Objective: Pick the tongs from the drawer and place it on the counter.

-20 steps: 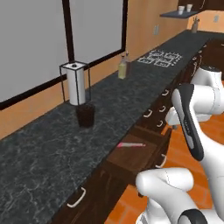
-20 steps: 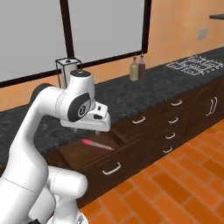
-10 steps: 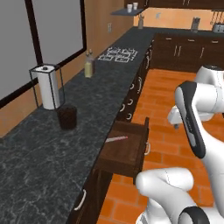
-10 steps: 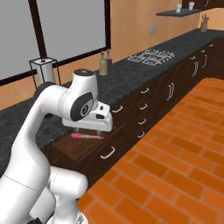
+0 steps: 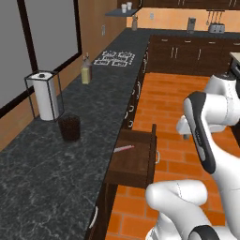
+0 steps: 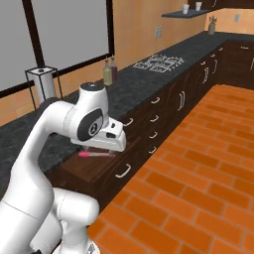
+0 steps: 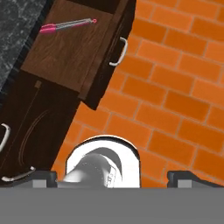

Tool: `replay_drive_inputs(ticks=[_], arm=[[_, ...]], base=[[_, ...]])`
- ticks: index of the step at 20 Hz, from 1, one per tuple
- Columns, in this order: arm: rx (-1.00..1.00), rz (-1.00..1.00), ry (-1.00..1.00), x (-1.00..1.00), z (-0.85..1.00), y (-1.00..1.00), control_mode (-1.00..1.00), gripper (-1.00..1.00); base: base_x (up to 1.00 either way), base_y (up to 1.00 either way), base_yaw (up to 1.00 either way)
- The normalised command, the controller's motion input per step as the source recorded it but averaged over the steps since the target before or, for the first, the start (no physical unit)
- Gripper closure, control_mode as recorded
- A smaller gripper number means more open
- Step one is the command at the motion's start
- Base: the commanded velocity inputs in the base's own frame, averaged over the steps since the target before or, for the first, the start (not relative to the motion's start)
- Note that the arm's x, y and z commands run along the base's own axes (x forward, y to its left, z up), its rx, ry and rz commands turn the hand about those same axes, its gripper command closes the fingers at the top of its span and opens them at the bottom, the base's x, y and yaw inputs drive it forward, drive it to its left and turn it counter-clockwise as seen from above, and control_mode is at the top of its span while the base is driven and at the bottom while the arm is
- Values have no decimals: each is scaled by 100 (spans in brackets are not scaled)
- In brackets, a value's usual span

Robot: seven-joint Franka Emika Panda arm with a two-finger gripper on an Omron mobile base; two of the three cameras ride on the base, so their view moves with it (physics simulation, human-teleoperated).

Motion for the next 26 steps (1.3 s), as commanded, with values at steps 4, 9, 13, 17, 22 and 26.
replay_drive_inputs(ticks=[4,9,13,17,22,26], arm=[[11,0,0,92,-29,16,-100,-100],[12,0,-1,100,-29,12,-100,-100],[3,0,1,76,-2,0,-100,-100],[0,3,14,63,0,-6,-100,-100],[-2,-4,7,23,-27,0,-100,-100],[-6,-7,0,28,-98,4,-100,-100]], base=[[0,0,0],[0,0,0],[0,0,0],[0,0,0],[0,0,0],[0,0,0]])
